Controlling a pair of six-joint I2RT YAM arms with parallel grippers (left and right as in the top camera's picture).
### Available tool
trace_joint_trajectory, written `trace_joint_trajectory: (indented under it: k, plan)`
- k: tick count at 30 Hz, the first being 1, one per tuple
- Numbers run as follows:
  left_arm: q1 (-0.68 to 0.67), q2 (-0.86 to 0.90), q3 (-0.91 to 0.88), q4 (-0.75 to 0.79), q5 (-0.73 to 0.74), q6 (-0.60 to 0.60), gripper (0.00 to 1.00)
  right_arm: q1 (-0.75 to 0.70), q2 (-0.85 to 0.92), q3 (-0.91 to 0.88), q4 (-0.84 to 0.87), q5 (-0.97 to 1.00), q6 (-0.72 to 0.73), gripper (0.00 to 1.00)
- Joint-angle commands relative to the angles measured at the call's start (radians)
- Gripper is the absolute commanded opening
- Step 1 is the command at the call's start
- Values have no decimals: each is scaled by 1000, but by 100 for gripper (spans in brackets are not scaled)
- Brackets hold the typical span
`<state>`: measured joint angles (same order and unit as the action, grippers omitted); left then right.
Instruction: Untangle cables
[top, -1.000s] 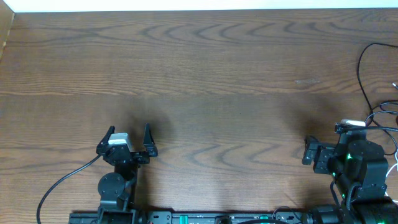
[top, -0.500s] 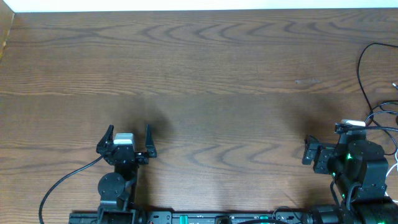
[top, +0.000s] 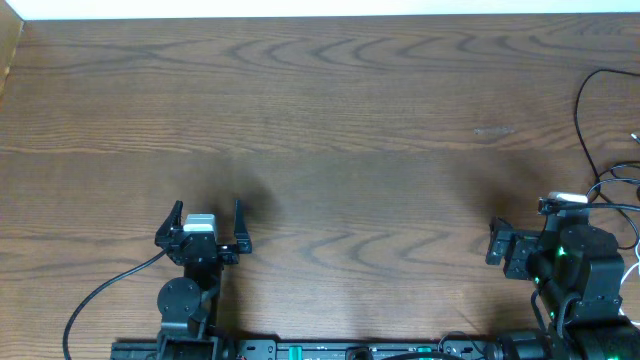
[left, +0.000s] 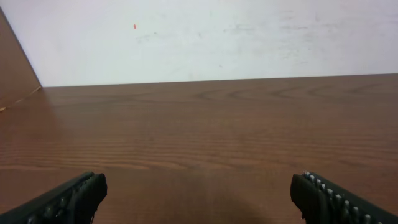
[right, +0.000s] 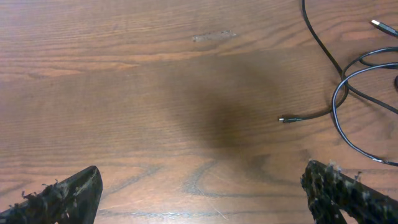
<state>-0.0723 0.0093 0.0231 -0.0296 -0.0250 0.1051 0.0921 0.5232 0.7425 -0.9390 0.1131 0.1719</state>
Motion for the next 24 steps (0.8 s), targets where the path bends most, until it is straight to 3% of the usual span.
trace_joint_trajectory:
  k: [1,24]
  plan:
    - [2,-8,-19,-41,-9,-13,100,7,0,-6,-1,11,6,99]
    - [28,-5,-19,-40,-10,-12,100,7,0,-6,-1,11,6,99]
